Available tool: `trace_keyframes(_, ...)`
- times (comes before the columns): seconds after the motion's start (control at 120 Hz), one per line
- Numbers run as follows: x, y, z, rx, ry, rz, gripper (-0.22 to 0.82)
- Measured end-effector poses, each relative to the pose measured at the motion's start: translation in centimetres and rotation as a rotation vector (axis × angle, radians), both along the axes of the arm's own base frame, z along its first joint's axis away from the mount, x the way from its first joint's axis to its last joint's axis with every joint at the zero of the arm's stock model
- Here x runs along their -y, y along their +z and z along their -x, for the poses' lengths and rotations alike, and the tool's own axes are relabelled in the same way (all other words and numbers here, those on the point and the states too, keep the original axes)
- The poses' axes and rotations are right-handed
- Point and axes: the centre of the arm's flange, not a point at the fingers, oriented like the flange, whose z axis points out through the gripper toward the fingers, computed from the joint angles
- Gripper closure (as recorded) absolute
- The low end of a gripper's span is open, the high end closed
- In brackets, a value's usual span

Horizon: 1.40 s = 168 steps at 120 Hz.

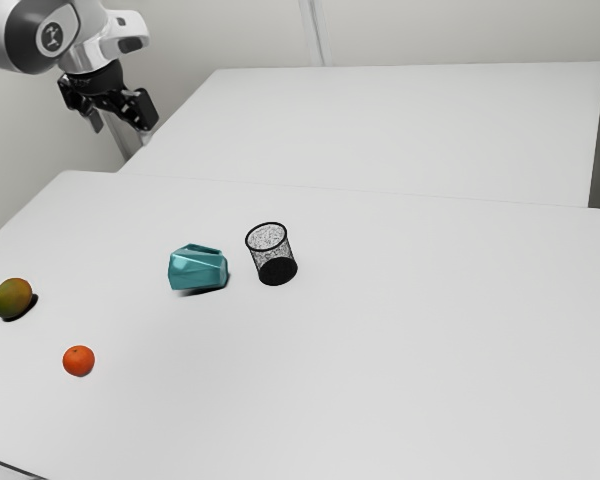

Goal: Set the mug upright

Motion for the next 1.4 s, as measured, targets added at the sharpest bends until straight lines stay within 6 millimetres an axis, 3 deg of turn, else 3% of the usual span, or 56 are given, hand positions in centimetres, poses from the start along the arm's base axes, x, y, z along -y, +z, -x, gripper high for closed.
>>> trace_keyframes(0.233,0.0,-0.8,-0.7,0.000,-0.023,-0.005,0.00)
trace_keyframes(0.283,-0.8,-1.0,-1.0,0.003,-0.012,-0.005,0.00)
trace_keyframes(0.383,-3.8,-2.0,-1.3,-0.001,0.043,0.040,0.00)
trace_keyframes(0.475,-8.0,-3.6,-0.6,-0.019,0.136,0.148,0.00)
trace_keyframes(0.7,-18.4,-13.0,-0.1,-0.117,0.388,0.421,0.00)
trace_keyframes(0.775,-20.9,-16.2,-0.4,-0.137,0.457,0.507,0.00)
trace_keyframes(0.95,-19.4,-22.5,-3.2,-0.207,0.480,0.654,0.00)
trace_keyframes(1.125,-20.5,-27.5,-3.9,-0.255,0.538,0.738,0.00)
trace_keyframes(1.4,-20.7,-33.2,-6.4,-0.276,0.585,0.841,0.00)
